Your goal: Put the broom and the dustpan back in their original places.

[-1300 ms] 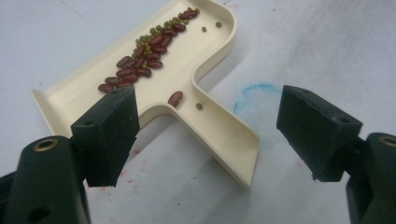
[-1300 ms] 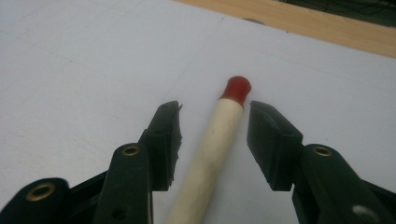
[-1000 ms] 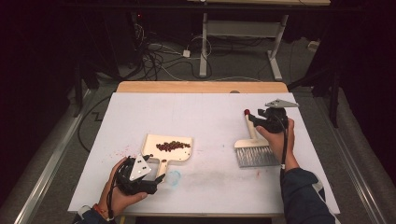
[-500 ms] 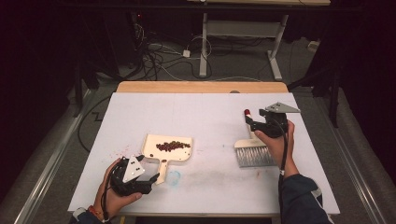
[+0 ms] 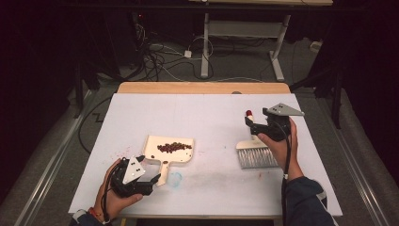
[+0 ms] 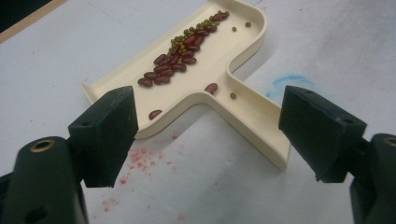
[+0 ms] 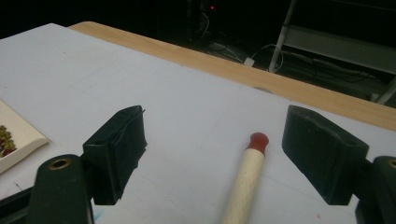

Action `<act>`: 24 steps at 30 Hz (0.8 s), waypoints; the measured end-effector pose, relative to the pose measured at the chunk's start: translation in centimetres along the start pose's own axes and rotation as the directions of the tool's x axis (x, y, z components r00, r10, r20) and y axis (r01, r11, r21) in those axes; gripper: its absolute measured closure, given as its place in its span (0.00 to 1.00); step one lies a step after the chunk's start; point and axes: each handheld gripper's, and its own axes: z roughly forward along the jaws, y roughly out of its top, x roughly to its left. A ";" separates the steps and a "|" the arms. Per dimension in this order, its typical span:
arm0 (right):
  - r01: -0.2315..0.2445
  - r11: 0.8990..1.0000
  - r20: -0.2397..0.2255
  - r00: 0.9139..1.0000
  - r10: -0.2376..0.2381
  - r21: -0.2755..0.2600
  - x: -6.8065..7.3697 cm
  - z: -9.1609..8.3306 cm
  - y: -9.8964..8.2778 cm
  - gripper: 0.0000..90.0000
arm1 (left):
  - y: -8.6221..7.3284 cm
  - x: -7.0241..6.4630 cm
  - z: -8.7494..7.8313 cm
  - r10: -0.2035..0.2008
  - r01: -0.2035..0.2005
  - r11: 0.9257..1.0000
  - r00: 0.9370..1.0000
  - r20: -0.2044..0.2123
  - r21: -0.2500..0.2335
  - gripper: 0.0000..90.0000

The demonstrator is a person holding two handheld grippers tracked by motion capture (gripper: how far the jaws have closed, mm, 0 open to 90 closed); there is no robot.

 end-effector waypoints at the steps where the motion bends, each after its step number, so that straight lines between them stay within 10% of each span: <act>1: 0.002 1.000 -0.001 1.000 -0.002 -0.003 0.1 -0.1 0.1 0.24 | 0.0 0.0 0.0 0.001 -0.001 1.000 1.000 0.000 -0.001 0.22; 24: 0.085 0.995 -0.009 0.996 -0.086 -0.047 2.0 -3.5 0.8 0.22 | 0.1 -0.2 -0.1 -0.002 0.002 1.000 1.000 0.001 0.006 0.22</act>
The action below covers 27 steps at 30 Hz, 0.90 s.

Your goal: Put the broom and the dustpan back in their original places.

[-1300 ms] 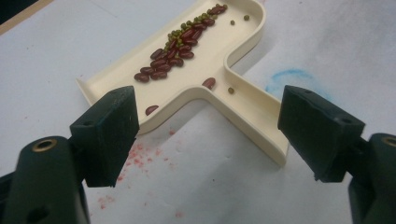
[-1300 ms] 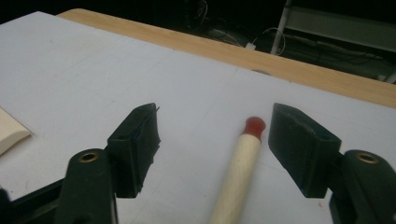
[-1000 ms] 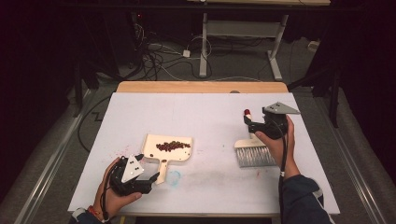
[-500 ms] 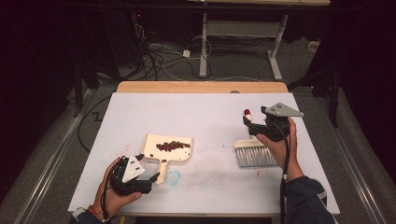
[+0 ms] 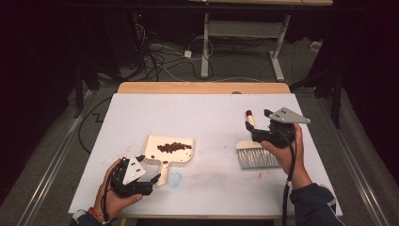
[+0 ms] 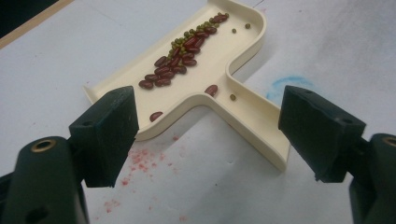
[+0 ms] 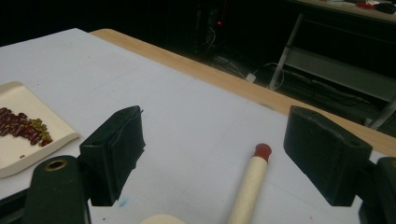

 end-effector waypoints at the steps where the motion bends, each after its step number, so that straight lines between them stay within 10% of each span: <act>1: 0.003 1.000 0.002 1.000 -0.003 0.001 0.1 -0.2 0.0 0.22 | 0.0 0.0 0.0 0.000 0.000 1.000 1.000 0.000 0.001 0.22; 27: 0.080 0.996 -0.038 0.996 -0.081 -0.031 1.5 -3.9 -0.6 0.23 | 0.0 -0.2 0.2 0.009 -0.009 1.000 1.000 0.012 0.010 0.22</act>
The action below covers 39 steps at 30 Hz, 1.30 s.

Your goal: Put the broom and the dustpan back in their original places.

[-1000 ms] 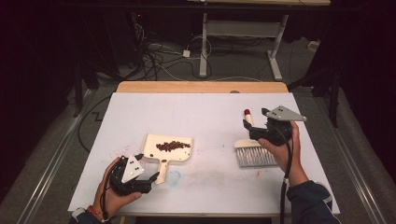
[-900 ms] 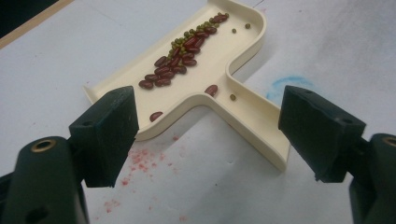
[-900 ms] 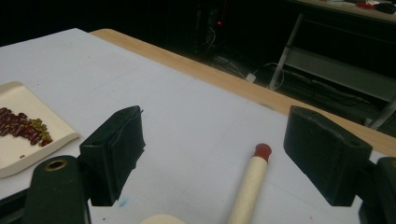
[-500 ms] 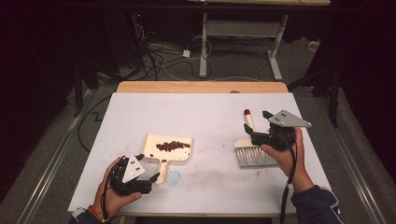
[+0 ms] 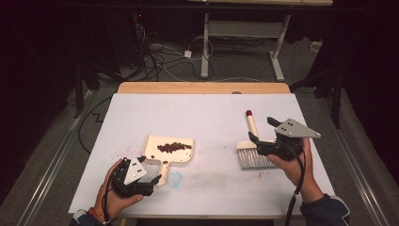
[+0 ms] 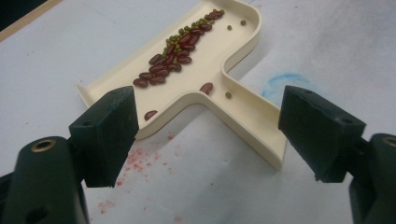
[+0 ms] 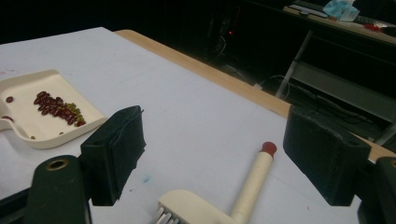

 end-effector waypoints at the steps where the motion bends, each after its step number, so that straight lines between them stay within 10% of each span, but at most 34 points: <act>1: 0.000 1.000 0.002 1.000 0.000 0.000 0.1 -0.1 0.0 0.23 | 0.0 0.0 0.0 0.000 0.000 1.000 1.000 0.000 0.000 0.22; 39: 0.057 0.998 0.034 0.998 -0.057 0.014 0.6 -3.3 -5.2 0.24 | 0.0 0.0 0.0 -0.006 0.006 1.000 1.000 -0.007 -0.005 0.22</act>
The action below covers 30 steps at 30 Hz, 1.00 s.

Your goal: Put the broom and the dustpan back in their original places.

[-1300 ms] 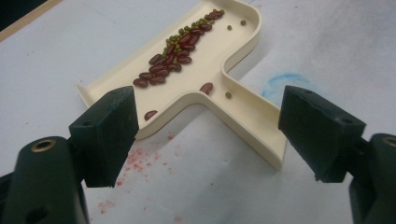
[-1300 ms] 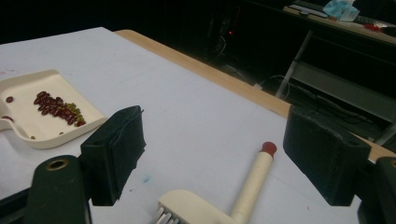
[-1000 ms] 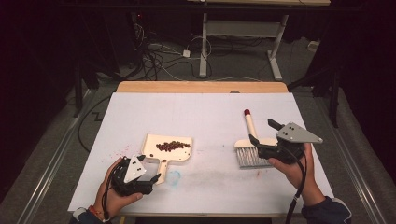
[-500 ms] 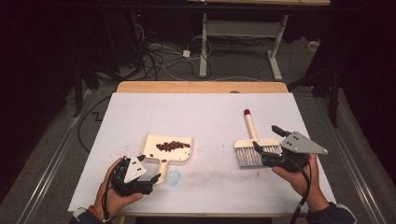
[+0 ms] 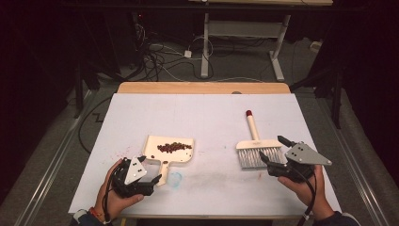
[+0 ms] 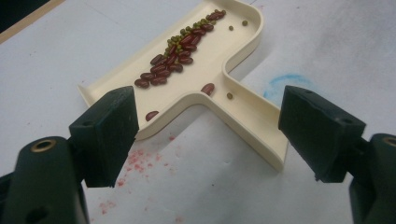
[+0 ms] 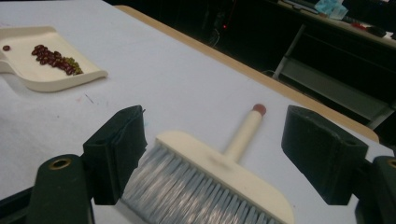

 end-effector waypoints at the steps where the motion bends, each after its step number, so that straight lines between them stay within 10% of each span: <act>1: -0.003 1.000 -0.001 1.000 0.003 0.002 0.0 0.0 -0.2 0.24 | 0.0 0.0 0.0 -0.001 0.001 1.000 1.000 -0.001 -0.003 0.22; 30: -0.004 0.991 -0.078 0.997 0.014 0.136 1.9 -1.5 -6.9 0.24 | 0.1 0.1 0.1 0.001 -0.001 1.000 1.000 0.001 -0.006 0.22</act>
